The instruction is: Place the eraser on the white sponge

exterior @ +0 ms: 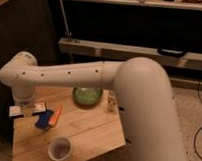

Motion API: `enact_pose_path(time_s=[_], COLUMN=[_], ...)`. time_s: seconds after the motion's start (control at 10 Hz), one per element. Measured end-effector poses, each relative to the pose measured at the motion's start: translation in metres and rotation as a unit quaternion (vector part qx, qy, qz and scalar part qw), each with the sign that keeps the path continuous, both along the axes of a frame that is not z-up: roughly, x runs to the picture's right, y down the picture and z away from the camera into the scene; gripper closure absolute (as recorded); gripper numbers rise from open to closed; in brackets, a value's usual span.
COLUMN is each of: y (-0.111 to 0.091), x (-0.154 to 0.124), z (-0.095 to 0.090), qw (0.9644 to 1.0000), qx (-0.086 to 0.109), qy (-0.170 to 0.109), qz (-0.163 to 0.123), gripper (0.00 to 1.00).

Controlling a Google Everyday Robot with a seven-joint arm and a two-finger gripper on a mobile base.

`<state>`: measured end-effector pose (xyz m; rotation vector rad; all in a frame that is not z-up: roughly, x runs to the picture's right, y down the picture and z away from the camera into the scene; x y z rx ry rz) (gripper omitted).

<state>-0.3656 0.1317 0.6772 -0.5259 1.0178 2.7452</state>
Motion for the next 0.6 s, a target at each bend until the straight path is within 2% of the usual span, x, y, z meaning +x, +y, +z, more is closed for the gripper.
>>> enact_pose_path(time_s=[0.2,0.3,0.6], y=[0.015,0.017,0.0], x=[-0.007,-0.009,0.001], z=[0.015,0.027,0.057], qw=[0.9997,0.9991,0.9971], qx=[-0.009,-0.014,-0.027], qy=[0.02,0.04,0.072], qz=[-0.007,-0.007,-0.002], gripper=[1.0,1.0,1.0])
